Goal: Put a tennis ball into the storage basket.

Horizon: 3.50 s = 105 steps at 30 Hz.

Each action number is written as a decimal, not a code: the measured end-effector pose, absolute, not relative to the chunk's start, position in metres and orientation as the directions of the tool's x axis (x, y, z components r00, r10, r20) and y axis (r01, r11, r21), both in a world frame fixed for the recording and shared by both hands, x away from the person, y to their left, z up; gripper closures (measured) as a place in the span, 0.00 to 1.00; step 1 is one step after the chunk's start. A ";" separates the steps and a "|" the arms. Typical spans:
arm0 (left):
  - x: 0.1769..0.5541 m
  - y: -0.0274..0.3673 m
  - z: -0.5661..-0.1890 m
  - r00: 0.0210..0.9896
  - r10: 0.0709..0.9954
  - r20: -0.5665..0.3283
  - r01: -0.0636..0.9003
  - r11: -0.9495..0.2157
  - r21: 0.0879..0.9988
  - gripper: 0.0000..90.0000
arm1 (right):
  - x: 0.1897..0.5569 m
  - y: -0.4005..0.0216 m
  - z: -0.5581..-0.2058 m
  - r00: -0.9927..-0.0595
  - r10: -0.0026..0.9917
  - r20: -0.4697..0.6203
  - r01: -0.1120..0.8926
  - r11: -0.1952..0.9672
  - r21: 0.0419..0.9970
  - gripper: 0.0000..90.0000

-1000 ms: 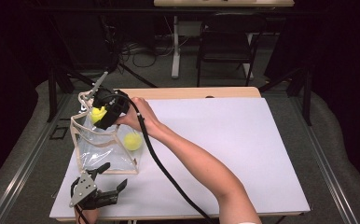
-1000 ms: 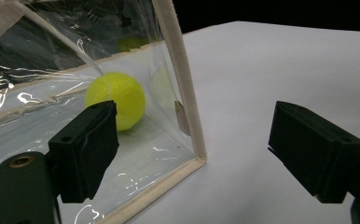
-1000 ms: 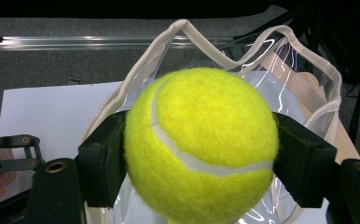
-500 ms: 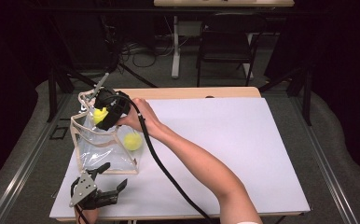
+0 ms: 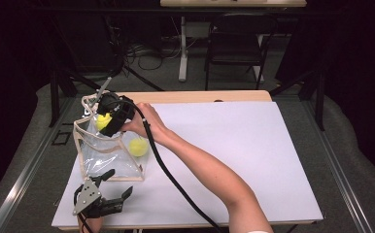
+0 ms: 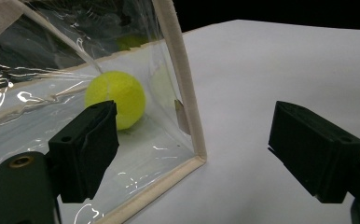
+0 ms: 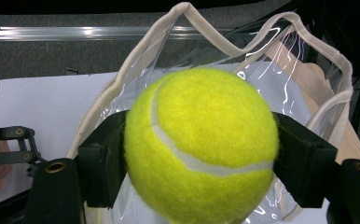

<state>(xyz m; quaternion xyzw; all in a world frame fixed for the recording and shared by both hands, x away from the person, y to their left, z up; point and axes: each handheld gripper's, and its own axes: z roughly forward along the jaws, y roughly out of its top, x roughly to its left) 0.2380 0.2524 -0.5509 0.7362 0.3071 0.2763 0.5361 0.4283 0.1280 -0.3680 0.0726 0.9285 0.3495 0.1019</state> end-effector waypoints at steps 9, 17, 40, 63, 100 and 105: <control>0.238 0.253 -0.551 0.657 0.750 0.077 0.155 -0.234 0.960 0.17 | 0.430 0.127 -0.371 -0.969 0.211 -0.129 0.074 0.747 0.660 0.29; 0.238 0.253 -0.551 0.658 0.749 0.080 0.153 -0.237 0.959 0.17 | 0.429 0.125 -0.371 -0.967 0.219 -0.132 0.081 0.750 0.657 0.27; 0.241 0.248 -0.552 0.658 0.750 0.075 0.167 -0.242 0.956 0.17 | 0.424 0.064 -0.353 -0.967 0.247 -0.063 0.120 0.658 0.744 0.00; 0.238 0.249 -0.552 0.661 0.746 0.080 0.162 -0.246 0.956 0.17 | 0.414 -0.004 -0.374 -0.947 0.315 -0.059 0.165 0.637 0.753 0.00; 0.238 0.249 -0.553 0.659 0.748 0.081 0.166 -0.250 0.954 0.17 | 0.380 -0.098 -0.419 -0.912 0.405 -0.072 0.228 0.643 0.731 0.00; 0.238 0.249 -0.553 0.660 0.747 0.084 0.165 -0.253 0.953 0.17 | 0.377 -0.106 -0.424 -0.907 0.415 -0.067 0.237 0.636 0.735 0.00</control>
